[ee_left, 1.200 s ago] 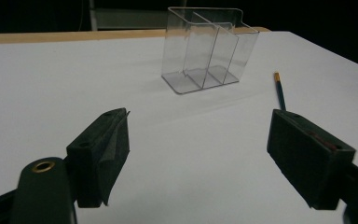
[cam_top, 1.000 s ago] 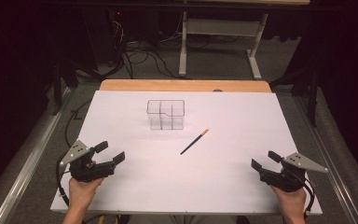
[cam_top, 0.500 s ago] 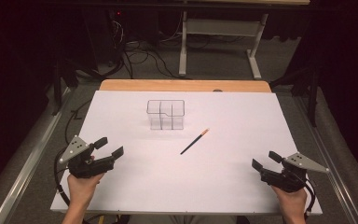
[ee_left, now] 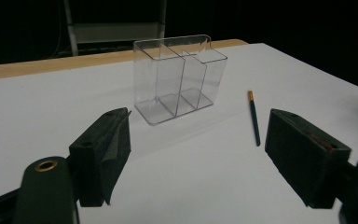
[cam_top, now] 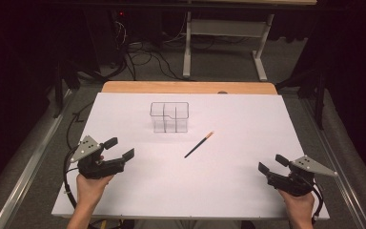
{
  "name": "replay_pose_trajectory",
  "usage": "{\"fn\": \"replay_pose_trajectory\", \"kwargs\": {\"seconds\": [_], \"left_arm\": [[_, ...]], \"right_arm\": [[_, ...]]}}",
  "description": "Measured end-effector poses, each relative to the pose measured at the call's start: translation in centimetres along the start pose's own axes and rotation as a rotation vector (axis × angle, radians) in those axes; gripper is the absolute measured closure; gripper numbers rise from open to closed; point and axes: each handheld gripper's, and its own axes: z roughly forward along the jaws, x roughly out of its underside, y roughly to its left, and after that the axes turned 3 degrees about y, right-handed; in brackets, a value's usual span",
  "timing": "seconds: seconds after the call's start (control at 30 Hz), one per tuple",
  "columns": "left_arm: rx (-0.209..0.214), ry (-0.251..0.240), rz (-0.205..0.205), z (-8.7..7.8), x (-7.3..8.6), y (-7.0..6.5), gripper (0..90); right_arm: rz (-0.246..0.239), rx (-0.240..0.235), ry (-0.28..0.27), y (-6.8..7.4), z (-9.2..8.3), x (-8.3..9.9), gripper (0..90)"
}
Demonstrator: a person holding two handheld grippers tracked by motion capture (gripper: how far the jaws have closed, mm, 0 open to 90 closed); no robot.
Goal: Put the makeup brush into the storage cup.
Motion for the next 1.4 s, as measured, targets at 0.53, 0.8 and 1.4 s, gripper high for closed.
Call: {"fn": "replay_pose_trajectory", "kwargs": {"seconds": [0.53,0.8,1.4], "left_arm": [[0.061,0.002,0.038,2.0,-0.6,-1.4,22.2],[0.061,0.024,0.028,3.1,-0.8,-2.1,26.4],[0.099,0.041,0.065,5.1,-1.4,-3.2,25.6]], "right_arm": [[-0.001,-0.004,-0.006,0.0,-0.1,0.0,24.4],[-0.006,-0.009,0.004,0.2,0.2,-0.1,24.3],[0.001,-0.012,-0.003,0.1,0.2,-0.1,24.2]]}}
